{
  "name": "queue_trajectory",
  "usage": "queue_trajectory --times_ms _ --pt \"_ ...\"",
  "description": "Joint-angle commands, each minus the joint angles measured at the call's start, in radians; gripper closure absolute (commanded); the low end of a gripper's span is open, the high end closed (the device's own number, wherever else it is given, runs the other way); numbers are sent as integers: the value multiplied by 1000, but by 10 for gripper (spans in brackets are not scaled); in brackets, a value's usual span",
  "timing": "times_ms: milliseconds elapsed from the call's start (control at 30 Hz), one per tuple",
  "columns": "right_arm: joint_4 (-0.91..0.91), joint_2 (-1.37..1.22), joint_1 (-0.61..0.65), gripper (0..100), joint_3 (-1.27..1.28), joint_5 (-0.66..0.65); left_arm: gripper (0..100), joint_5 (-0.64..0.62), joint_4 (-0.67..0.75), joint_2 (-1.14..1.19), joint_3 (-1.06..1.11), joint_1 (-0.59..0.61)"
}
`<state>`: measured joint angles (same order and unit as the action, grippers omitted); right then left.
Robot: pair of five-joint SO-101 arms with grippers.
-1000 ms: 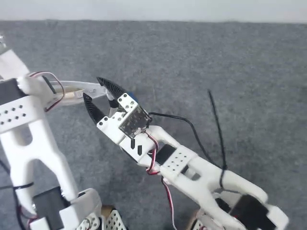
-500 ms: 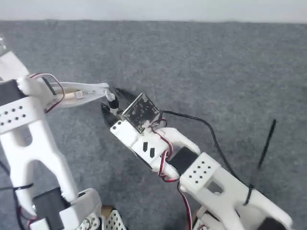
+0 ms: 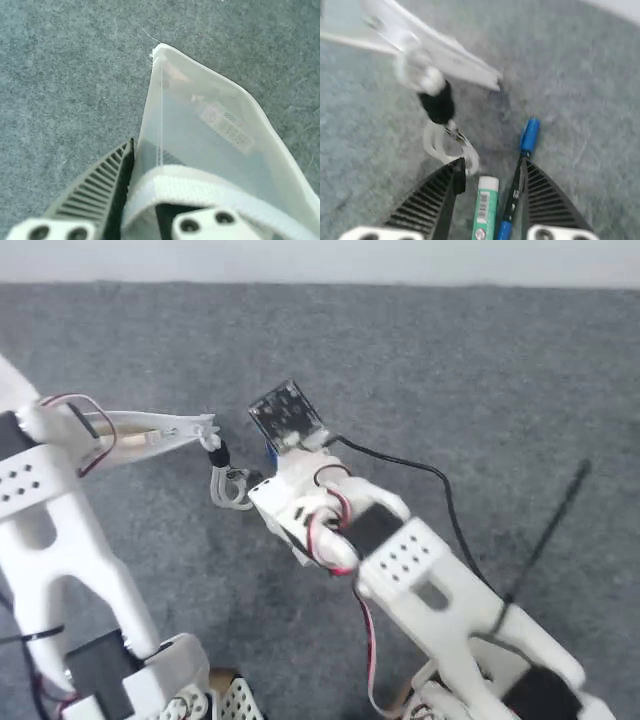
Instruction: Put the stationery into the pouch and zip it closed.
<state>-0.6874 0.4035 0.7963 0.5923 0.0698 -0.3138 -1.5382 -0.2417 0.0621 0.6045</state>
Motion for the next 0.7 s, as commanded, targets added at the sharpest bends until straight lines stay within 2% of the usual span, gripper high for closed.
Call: queue_trajectory --times_ms 0,400,667 --pt "-13 -74 -39 842 -107 9 990 -11 26 -12 -24 44" --pt "-13 -306 -54 843 -198 6 990 -11 23 -12 -30 72" --pt "-12 -518 -88 843 -351 9 990 -11 23 -12 -30 71"
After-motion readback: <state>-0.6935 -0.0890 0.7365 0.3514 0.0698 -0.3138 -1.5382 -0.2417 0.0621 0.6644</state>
